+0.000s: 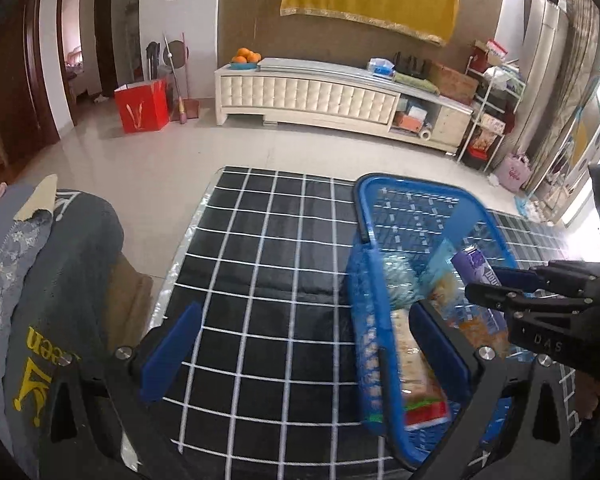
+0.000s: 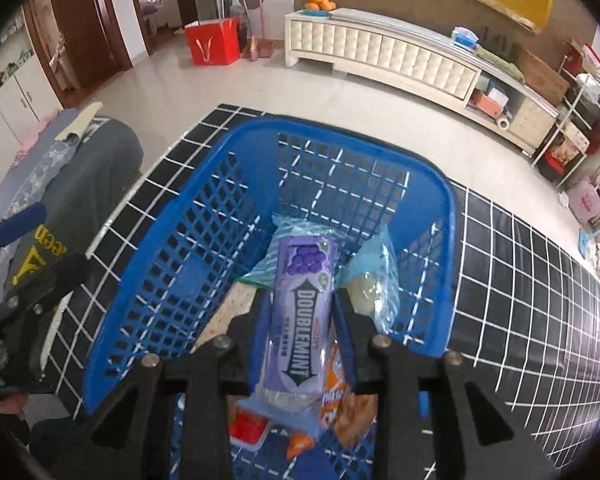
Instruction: Organize snacks
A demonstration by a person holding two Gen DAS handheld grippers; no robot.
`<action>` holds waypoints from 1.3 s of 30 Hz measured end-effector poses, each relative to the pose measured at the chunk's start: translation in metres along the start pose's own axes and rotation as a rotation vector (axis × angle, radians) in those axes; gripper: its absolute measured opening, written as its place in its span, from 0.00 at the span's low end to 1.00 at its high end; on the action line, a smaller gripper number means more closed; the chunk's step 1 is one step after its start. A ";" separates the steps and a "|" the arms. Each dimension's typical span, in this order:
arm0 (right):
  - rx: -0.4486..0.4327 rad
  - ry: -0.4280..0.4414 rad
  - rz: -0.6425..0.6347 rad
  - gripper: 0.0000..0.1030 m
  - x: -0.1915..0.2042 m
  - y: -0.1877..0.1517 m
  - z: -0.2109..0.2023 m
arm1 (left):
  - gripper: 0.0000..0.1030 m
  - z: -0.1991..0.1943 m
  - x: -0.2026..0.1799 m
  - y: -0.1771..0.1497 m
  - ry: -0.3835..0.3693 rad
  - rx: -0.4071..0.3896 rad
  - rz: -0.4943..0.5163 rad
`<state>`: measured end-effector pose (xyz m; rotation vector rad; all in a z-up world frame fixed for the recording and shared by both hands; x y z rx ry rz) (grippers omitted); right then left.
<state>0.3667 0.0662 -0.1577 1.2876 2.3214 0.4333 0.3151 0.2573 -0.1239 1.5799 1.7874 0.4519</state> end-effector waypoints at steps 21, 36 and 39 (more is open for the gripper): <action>-0.102 -0.061 0.013 0.87 -0.023 -0.011 -0.045 | 1.00 0.003 -0.025 -0.007 -0.027 0.005 0.034; -0.276 -0.080 0.123 1.00 -0.082 -0.085 -0.157 | 1.00 -0.094 -0.093 -0.031 -0.061 -0.166 0.066; -0.299 -0.113 0.131 1.00 -0.089 -0.102 -0.175 | 1.00 -0.117 -0.111 -0.044 -0.083 -0.207 0.064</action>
Point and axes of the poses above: each gripper's, at about its wrist camera, not at the fingertips, and z roughly the way its jaws point, x to its left, y to its top, the point moved 4 cm from there along z, roughly the way its jaws point, and after that the axes turned 14 degrees about -y, right-handed, at the moved point
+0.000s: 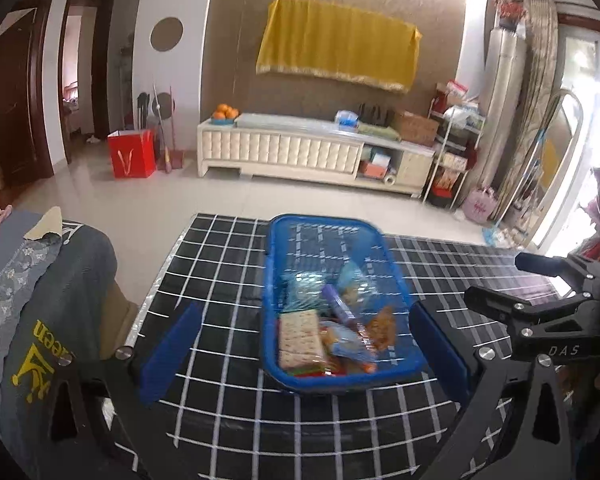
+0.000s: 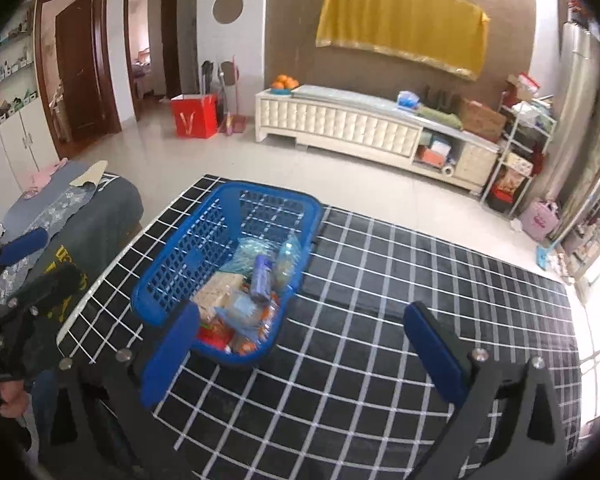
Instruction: Organize snacks
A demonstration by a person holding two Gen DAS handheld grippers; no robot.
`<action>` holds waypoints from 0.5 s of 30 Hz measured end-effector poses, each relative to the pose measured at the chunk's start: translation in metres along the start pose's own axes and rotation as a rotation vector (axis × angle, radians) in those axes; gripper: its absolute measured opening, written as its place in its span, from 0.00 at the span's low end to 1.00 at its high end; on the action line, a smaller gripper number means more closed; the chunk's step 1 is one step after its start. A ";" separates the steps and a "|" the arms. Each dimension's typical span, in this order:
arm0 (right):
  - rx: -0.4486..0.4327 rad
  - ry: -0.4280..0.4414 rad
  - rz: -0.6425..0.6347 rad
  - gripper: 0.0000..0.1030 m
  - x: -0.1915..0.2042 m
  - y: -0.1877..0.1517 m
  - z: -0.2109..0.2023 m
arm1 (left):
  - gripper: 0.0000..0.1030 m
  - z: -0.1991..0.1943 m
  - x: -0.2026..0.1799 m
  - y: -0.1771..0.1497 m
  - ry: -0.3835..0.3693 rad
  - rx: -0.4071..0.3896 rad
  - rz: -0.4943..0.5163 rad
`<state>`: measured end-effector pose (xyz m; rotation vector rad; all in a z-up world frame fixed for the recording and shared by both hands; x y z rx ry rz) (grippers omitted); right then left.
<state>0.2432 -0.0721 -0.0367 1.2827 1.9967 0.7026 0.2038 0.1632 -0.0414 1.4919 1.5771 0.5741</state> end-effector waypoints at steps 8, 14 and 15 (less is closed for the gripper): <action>-0.088 -0.003 0.060 1.00 -0.023 -0.032 -0.062 | 1.00 -0.044 -0.045 -0.012 -0.025 -0.065 0.034; -0.131 -0.017 0.093 1.00 -0.037 -0.058 -0.094 | 1.00 -0.064 -0.075 -0.023 -0.035 -0.080 0.065; -0.136 -0.014 0.103 1.00 -0.039 -0.061 -0.098 | 1.00 -0.067 -0.079 -0.026 -0.035 -0.079 0.070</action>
Point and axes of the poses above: each gripper's, at about its wrist camera, not at the fingertips, and z roughly the way its jaws point, x to its left, y to its top, the point moved 4 cm from there along z, roughly the way its jaws point, and after that the axes turned 14 degrees about -y, right-handed, at the moved point
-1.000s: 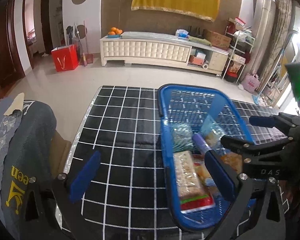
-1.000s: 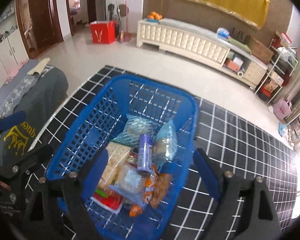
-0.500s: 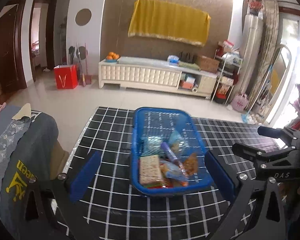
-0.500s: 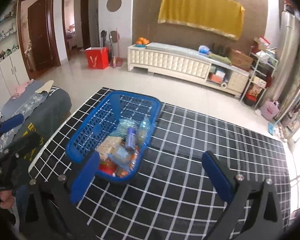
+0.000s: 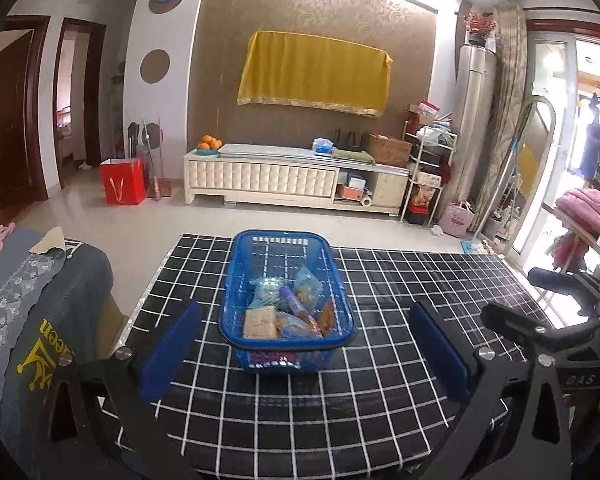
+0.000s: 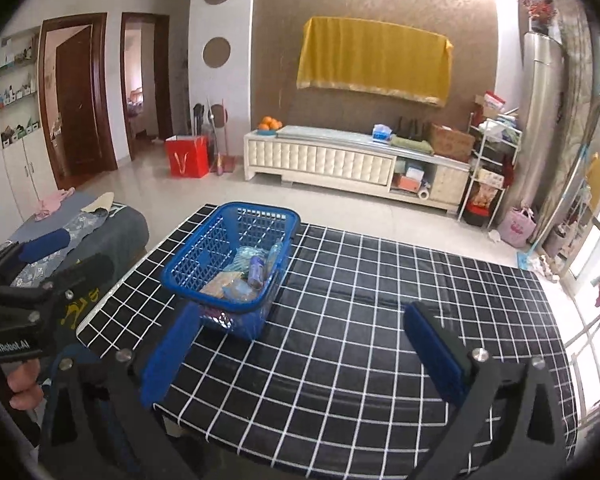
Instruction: Organize snacks
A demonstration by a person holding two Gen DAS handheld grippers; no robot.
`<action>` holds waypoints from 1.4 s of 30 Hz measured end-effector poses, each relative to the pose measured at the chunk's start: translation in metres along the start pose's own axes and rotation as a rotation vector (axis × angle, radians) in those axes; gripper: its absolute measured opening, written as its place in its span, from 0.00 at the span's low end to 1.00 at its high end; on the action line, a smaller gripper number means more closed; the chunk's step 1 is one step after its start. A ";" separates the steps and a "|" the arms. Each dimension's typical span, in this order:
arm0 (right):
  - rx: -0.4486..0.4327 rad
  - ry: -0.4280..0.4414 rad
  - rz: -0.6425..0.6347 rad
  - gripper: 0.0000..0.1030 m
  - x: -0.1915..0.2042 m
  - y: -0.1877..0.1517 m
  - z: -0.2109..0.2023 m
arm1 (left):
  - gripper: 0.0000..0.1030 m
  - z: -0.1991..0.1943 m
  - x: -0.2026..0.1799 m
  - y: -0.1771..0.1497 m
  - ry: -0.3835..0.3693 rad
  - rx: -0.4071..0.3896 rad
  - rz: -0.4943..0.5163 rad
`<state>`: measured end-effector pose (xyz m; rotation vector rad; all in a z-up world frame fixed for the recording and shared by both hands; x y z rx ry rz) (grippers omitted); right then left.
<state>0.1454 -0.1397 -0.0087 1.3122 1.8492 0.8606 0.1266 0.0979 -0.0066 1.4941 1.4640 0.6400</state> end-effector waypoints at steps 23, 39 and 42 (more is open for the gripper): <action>-0.079 -0.011 0.095 1.00 -0.030 -0.038 -0.065 | 1.00 -0.053 -0.082 -0.038 -0.033 -0.034 0.115; -0.077 -0.027 0.103 1.00 -0.034 -0.042 -0.069 | 1.00 -0.055 -0.086 -0.037 -0.048 -0.037 0.118; -0.076 -0.029 0.105 1.00 -0.034 -0.042 -0.068 | 1.00 -0.053 -0.085 -0.037 -0.047 -0.030 0.115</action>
Point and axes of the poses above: each gripper's, at about its wrist camera, not at the fingertips, and z roughly the way its jaws point, x to its left, y to its top, the point moved 4 cm from there along z, roughly the way its jaws point, and after that the axes turned 14 degrees about -y, right-handed, at the moved point
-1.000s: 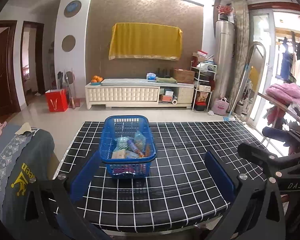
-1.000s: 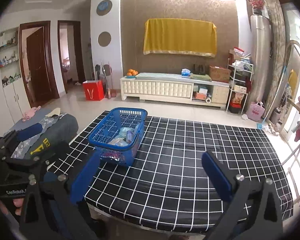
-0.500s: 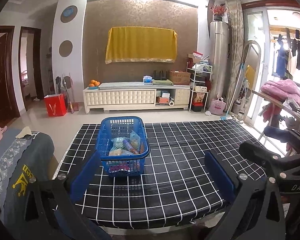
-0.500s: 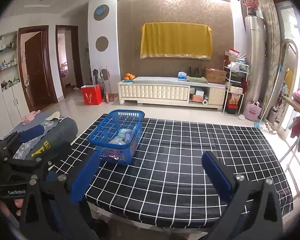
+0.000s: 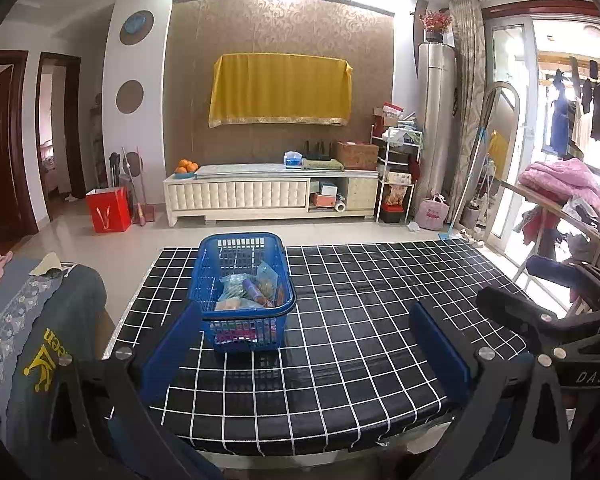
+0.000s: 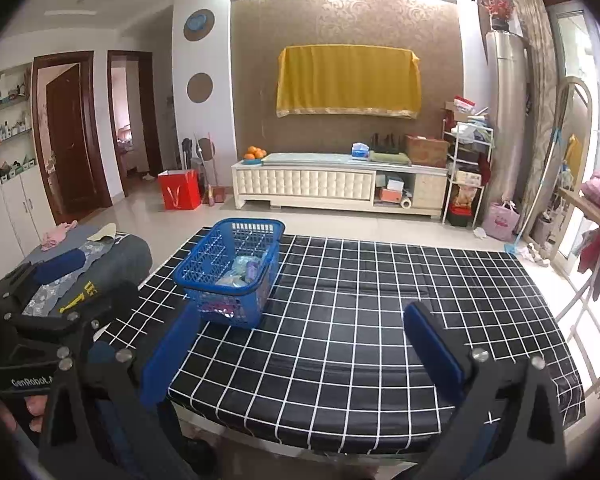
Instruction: Organize snacks
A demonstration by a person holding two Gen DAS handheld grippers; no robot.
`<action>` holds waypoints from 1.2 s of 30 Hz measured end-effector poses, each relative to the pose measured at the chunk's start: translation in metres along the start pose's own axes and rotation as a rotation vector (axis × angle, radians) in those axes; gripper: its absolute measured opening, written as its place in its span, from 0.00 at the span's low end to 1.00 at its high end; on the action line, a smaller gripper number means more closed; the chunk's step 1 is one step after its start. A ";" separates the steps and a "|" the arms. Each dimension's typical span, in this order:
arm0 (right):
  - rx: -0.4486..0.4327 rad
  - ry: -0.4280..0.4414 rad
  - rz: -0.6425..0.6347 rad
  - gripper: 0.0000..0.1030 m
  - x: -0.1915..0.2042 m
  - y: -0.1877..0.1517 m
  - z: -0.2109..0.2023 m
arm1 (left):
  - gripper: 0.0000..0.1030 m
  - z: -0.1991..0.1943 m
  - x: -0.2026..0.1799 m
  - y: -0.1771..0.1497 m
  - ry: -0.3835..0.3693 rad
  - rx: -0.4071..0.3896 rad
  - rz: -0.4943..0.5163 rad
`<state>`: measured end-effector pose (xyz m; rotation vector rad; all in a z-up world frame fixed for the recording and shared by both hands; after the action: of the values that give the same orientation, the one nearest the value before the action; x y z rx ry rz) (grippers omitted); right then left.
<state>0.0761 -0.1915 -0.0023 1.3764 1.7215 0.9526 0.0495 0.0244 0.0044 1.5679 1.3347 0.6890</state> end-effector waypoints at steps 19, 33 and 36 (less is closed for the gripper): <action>0.019 -0.010 0.007 1.00 0.001 -0.004 0.002 | 1.00 -0.002 -0.004 -0.005 -0.010 0.005 0.003; 0.021 -0.010 0.011 1.00 -0.001 -0.006 0.002 | 1.00 -0.003 -0.007 -0.005 0.001 -0.003 0.018; 0.021 -0.010 0.010 1.00 -0.001 -0.006 0.003 | 1.00 -0.003 -0.007 -0.005 0.000 -0.001 0.016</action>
<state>0.0758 -0.1933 -0.0088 1.4028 1.7230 0.9338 0.0430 0.0185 0.0024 1.5791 1.3230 0.6998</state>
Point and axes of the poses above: each gripper's, at about its wrist camera, not at the fingertips, and z roughly the way its jaws point, x to its left, y to its top, the point moved 4 cm from there along z, roughly the way its jaws point, and after that the axes turned 14 degrees about -y, right-handed, at the moved point
